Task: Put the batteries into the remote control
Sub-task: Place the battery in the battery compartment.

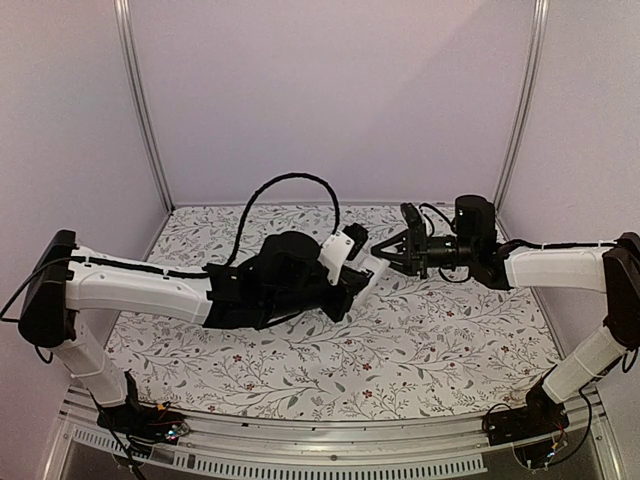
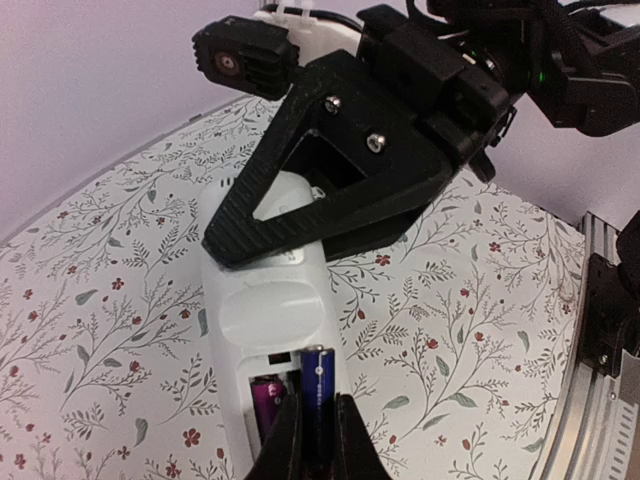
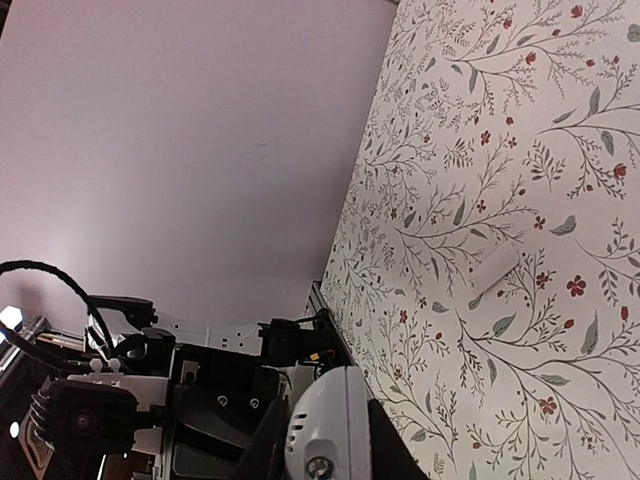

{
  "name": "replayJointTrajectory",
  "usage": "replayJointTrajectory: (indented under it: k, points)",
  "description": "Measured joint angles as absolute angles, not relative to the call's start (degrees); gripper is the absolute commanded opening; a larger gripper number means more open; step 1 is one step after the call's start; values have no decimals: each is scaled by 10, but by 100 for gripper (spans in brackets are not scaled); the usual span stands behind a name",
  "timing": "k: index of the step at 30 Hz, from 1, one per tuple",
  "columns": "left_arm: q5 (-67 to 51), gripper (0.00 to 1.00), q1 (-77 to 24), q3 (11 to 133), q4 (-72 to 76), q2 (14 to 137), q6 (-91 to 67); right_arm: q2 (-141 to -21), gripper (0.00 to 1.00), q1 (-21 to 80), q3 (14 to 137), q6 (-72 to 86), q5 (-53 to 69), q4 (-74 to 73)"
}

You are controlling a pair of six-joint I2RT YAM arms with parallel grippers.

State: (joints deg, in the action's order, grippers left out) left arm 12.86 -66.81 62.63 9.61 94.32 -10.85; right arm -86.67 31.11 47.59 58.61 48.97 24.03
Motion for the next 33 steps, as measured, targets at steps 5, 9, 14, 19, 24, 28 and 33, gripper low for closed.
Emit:
replayJointTrajectory:
  k: [5,9,14,19,24,28,33]
  points:
    - [139,2,-668,626,105,943,-114,-867,0,311,476,597,487,252]
    - [145,1,-667,626,115,943,-121,-867,0,310,475,608,486,263]
    - [144,1,-664,622,133,943,-130,-867,0,309,470,624,487,283]
    - [138,6,-661,609,161,941,-137,-867,0,307,465,639,487,300]
    - [138,14,-661,593,187,938,-139,-867,0,304,462,655,487,311]
    - [138,17,-660,591,196,936,-138,-867,0,301,461,665,487,322]
    - [133,21,-660,591,201,936,-137,-867,0,299,461,674,484,335]
